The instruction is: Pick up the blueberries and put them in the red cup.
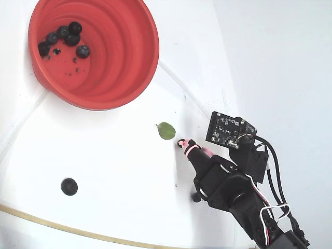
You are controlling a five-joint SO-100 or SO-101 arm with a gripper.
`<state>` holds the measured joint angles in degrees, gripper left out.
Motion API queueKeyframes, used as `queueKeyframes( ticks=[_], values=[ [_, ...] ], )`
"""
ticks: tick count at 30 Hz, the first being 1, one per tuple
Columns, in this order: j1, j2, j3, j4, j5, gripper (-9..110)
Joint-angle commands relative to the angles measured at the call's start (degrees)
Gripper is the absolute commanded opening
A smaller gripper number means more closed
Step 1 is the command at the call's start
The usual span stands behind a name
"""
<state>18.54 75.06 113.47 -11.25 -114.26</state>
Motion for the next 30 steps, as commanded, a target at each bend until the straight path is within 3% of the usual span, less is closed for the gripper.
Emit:
queueKeyframes(
  ticks=[1,30],
  values=[
    [0.09,0.79,-4.66,-1.67,0.26,18],
    [-0.88,-5.71,-8.7,-4.48,2.72,18]
  ],
)
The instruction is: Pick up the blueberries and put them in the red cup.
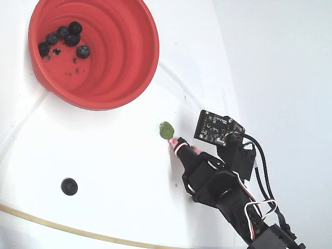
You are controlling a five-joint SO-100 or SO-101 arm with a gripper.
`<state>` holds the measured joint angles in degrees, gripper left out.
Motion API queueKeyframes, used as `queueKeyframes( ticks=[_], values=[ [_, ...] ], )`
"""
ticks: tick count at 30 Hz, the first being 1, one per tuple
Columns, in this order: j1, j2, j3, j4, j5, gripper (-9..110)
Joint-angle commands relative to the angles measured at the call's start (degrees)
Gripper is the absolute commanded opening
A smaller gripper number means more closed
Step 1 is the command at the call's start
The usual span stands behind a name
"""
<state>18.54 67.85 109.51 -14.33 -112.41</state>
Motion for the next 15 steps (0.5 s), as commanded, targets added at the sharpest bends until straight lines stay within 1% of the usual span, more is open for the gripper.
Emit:
queueKeyframes(
  ticks=[1,15],
  values=[
    [-0.88,1.41,-4.83,-1.49,0.88,18],
    [-1.23,0.26,-3.96,-2.46,0.62,18]
  ],
)
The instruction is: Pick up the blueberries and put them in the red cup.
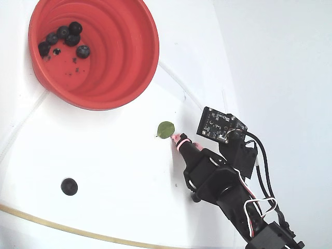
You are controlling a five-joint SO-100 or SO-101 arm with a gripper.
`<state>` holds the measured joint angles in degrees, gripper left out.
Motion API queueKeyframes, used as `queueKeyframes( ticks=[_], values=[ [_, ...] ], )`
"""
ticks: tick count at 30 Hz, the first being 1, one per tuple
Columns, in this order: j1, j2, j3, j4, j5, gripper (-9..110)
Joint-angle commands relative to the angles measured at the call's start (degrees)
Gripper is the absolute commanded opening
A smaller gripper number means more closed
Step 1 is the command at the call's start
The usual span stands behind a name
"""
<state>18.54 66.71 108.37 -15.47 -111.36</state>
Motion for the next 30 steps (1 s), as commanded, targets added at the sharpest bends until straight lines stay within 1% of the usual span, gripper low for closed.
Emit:
queueKeyframes(
  ticks=[1,16,30],
  values=[
    [-1.23,1.32,-2.72,-1.41,-0.53,18],
    [-3.08,1.23,-0.35,-2.81,-0.79,18],
    [-1.49,-0.62,-0.7,-3.6,-2.72,17]
  ],
)
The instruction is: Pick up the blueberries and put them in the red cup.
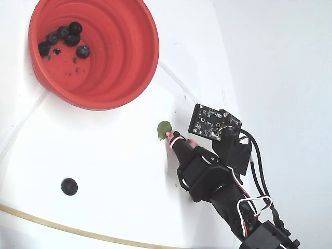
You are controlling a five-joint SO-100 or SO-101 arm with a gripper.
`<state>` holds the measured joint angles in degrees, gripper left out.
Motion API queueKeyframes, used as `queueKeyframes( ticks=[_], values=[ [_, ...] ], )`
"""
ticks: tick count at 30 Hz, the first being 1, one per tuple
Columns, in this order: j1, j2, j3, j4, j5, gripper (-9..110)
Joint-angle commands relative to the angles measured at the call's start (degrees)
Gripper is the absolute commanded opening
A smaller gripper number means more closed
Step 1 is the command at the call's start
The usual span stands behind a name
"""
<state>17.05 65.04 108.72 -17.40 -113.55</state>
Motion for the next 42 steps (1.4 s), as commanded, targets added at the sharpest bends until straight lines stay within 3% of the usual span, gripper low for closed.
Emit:
queueKeyframes(
  ticks=[1,42],
  values=[
    [0.09,0.79,-1.05,-1.93,-0.79,17],
    [0.7,3.6,3.16,-0.88,0.09,11]
  ],
)
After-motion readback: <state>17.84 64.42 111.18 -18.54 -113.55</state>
